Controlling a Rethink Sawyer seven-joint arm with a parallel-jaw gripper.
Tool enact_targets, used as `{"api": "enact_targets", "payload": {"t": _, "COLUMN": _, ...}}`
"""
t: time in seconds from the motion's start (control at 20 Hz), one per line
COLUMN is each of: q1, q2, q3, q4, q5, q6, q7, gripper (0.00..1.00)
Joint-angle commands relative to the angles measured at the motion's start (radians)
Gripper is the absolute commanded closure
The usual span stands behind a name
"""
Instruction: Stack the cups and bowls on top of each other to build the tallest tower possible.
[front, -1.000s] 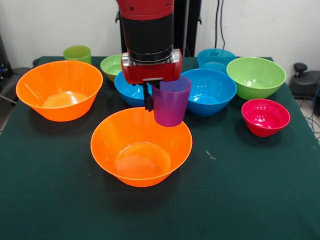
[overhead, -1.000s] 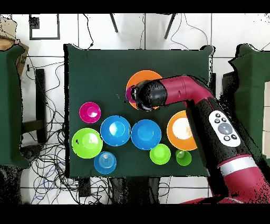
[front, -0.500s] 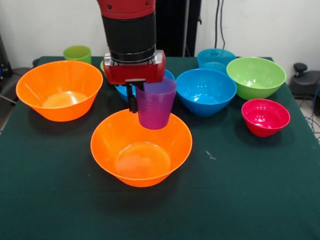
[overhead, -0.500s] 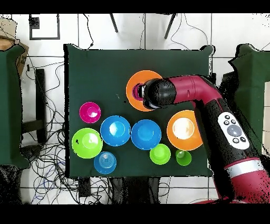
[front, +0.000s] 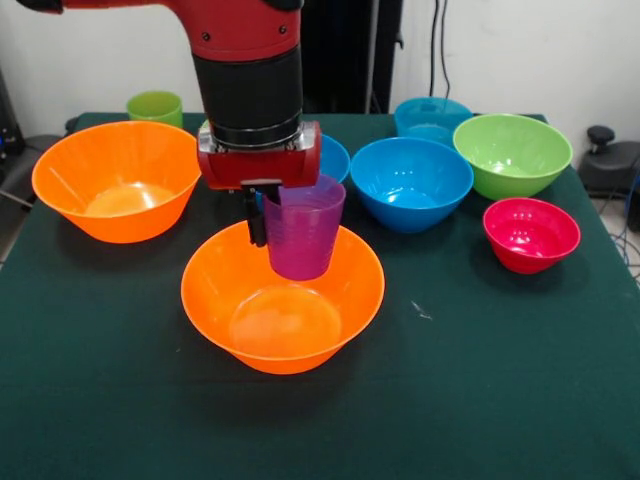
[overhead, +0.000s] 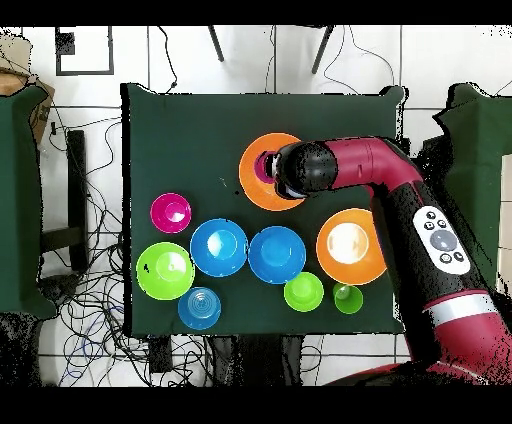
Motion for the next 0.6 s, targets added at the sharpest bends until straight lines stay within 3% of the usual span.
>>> {"api": "enact_targets", "payload": {"t": 0.05, "q1": 0.016, "q2": 0.058, "q3": -0.013, "q4": -0.053, "q5": -0.101, "q6": 0.049, "q7": -0.318, "gripper": 1.00}}
{"api": "enact_targets", "payload": {"t": 0.6, "q1": 0.010, "q2": 0.130, "q3": -0.010, "q4": -0.103, "q5": -0.148, "q6": 0.025, "q7": -0.328, "gripper": 1.00}}
